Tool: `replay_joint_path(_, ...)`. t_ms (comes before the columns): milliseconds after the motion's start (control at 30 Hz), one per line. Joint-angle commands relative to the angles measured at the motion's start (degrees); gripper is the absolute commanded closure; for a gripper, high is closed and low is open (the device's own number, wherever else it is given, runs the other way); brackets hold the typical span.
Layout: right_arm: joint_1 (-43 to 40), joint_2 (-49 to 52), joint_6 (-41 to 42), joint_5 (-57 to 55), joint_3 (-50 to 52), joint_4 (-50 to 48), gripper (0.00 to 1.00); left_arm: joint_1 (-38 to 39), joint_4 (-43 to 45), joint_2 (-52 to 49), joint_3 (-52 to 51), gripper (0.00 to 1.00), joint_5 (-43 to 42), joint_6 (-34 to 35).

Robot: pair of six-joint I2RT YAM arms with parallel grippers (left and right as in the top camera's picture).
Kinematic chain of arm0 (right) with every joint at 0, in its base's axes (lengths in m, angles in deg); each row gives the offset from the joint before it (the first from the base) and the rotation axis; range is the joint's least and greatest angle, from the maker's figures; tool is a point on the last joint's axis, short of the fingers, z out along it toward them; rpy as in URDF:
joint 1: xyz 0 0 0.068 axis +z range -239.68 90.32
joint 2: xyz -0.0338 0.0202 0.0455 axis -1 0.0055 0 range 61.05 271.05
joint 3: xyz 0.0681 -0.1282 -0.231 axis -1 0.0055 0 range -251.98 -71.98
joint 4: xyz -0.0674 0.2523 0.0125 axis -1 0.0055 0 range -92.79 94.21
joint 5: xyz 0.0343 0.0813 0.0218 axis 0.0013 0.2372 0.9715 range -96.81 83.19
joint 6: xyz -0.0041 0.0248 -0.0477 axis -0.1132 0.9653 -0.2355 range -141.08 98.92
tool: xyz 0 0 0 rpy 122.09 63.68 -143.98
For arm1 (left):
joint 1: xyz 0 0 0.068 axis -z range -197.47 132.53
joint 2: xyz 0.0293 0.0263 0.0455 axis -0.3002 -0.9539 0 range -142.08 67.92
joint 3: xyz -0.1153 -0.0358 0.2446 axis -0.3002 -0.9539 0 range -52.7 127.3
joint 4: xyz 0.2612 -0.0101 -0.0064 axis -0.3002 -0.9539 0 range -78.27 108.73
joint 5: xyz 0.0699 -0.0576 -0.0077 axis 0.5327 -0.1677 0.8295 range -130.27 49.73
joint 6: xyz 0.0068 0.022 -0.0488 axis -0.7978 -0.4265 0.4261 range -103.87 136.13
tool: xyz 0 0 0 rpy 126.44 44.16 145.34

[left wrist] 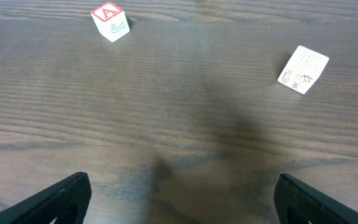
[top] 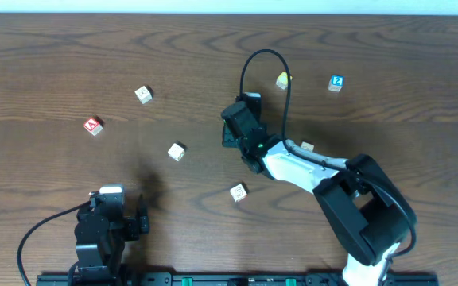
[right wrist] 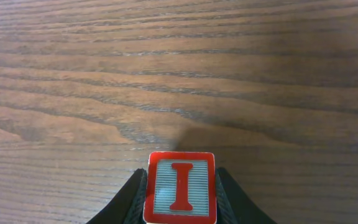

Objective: Spell out Ai2
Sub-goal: 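Carry the red 'I' block toward table center with right gripper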

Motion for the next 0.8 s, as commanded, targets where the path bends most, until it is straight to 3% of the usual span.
replay_joint_path(0, 1.3, 1.9, 1.0, 0.4, -0.3, 0.2, 0.82, -0.3, -0.5, 0.3, -0.5, 0.05, 0.2, -0.8)
replay_joint_path(133, 1.5, 1.9, 1.0, 0.5, -0.3, 0.3, 0.65, -0.3, -0.4, 0.3, -0.5, 0.05, 0.2, -0.8)
replay_joint_path(367, 1.5, 1.9, 1.0, 0.5, -0.3, 0.3, 0.57, -0.3, -0.5, 0.3, -0.5, 0.05, 0.2, -0.8)
replay_joint_path(433, 1.5, 1.9, 1.0, 0.5, -0.3, 0.3, 0.51, -0.3, -0.5, 0.3, -0.5, 0.04, 0.2, -0.8)
replay_joint_path(767, 1.3, -0.7, -5.4, 0.5, -2.6, -0.8, 0.47, -0.3, -0.4, 0.3, -0.5, 0.05, 0.2, -0.8)
